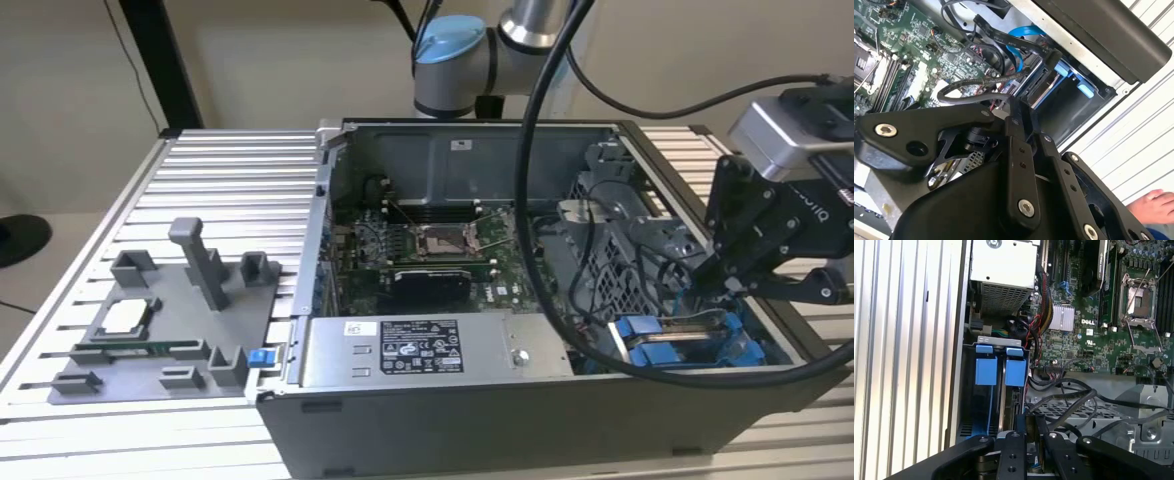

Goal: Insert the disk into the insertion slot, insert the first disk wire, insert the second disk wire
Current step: 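Insert the first disk wire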

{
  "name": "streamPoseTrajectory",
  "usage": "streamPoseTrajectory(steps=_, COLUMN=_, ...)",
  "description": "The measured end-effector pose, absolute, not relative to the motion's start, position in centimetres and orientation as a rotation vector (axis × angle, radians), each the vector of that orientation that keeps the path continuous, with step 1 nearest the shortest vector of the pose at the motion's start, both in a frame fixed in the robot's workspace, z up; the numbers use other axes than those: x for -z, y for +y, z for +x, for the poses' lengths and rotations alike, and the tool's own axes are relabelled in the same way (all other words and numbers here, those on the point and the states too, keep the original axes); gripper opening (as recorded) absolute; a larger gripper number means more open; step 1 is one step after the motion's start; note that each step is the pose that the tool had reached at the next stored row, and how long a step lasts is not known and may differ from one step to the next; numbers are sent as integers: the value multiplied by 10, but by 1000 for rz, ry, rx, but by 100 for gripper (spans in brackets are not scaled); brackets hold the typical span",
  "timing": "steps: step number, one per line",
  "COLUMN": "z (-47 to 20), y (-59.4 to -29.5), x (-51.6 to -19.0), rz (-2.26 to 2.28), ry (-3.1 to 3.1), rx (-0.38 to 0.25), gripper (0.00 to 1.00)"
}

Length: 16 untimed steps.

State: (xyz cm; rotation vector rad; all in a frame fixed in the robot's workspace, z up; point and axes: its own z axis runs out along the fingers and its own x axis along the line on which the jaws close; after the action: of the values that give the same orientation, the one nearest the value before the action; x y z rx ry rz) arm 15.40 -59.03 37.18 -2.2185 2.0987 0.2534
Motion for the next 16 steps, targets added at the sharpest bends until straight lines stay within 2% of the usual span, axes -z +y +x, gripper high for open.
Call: streamPoseTrajectory(steps=16, z=154, y=-590, x=-355, rz=-2226, ry=2105, rx=-214, gripper=0)
